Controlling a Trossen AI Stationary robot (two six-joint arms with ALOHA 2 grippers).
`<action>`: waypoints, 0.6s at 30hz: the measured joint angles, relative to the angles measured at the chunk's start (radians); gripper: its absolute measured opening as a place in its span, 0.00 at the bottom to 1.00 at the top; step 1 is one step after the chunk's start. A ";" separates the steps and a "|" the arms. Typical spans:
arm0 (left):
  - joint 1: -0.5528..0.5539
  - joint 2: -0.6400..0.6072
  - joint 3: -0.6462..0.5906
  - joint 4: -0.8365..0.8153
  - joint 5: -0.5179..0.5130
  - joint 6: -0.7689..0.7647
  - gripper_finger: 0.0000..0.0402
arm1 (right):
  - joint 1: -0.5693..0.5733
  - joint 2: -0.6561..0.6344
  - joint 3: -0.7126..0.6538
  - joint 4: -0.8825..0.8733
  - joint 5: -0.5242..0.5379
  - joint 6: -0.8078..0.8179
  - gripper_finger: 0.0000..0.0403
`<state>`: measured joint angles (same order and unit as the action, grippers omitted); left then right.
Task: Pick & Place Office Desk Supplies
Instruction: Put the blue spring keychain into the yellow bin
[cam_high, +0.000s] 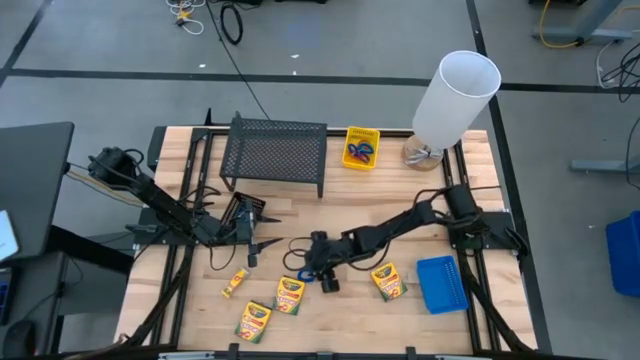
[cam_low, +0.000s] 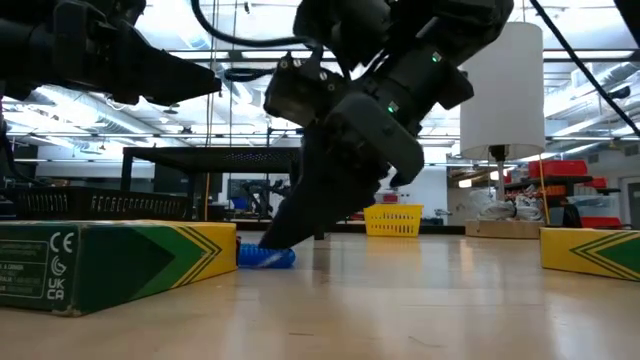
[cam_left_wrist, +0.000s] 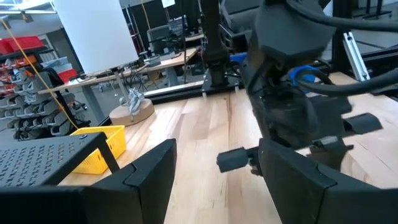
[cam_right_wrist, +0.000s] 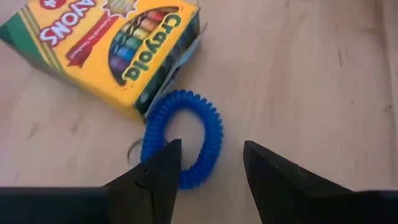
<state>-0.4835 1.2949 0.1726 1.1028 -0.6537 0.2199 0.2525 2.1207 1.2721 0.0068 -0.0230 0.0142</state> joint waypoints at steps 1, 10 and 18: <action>0.000 0.000 0.000 -0.001 0.000 0.000 0.58 | 0.004 0.006 0.004 0.004 0.012 0.000 0.45; 0.000 0.000 0.000 0.003 0.000 0.000 0.58 | 0.034 0.007 0.004 -0.015 0.172 -0.014 0.37; 0.000 0.000 0.000 0.002 0.000 0.000 0.58 | 0.033 0.004 0.005 -0.062 0.163 -0.034 0.05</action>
<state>-0.4835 1.2949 0.1726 1.1052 -0.6537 0.2199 0.2850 2.1251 1.2774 -0.0555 0.1401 -0.0199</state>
